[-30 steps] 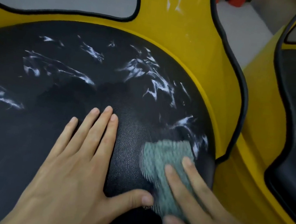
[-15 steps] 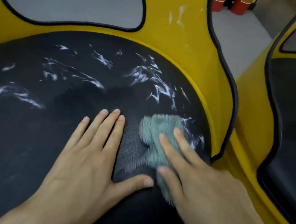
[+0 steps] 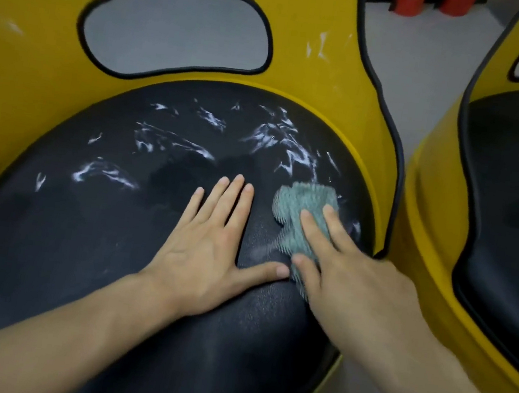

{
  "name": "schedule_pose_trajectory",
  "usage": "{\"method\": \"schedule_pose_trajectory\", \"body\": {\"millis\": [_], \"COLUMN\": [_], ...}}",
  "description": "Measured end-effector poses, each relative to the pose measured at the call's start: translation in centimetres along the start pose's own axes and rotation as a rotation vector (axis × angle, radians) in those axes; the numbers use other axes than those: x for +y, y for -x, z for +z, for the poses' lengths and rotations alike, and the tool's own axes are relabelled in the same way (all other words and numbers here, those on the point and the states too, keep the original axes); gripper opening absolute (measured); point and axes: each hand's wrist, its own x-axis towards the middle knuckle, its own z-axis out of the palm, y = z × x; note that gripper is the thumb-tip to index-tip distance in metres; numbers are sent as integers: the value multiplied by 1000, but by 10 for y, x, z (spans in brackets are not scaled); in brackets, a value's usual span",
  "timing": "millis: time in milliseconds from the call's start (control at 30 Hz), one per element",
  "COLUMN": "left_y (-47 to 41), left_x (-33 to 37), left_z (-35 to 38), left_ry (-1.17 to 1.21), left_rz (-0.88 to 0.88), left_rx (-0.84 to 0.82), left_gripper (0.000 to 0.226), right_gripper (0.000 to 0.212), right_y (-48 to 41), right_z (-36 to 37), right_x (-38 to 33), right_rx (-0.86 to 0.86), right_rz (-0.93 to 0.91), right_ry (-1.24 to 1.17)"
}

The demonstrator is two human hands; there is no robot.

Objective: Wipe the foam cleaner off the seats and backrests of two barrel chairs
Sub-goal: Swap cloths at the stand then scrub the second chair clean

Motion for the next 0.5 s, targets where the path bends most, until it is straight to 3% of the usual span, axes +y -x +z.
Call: {"method": "schedule_pose_trajectory", "body": {"millis": [200,367,500], "left_y": [-7,-2,-4], "left_x": [-2,-8,-14], "left_z": [5,4,3], "left_ry": [-6,37,57], "left_rz": [52,106,121], "left_rx": [51,30,63], "left_gripper": [125,120,115], "right_gripper": [64,66,67], "right_y": [2,25,-4], "right_z": [-6,-16,-21], "right_x": [-11,-25,-13], "right_rx": [-43,-250,-220], "right_rz": [63,114,62], "right_ry": [29,76,186]}}
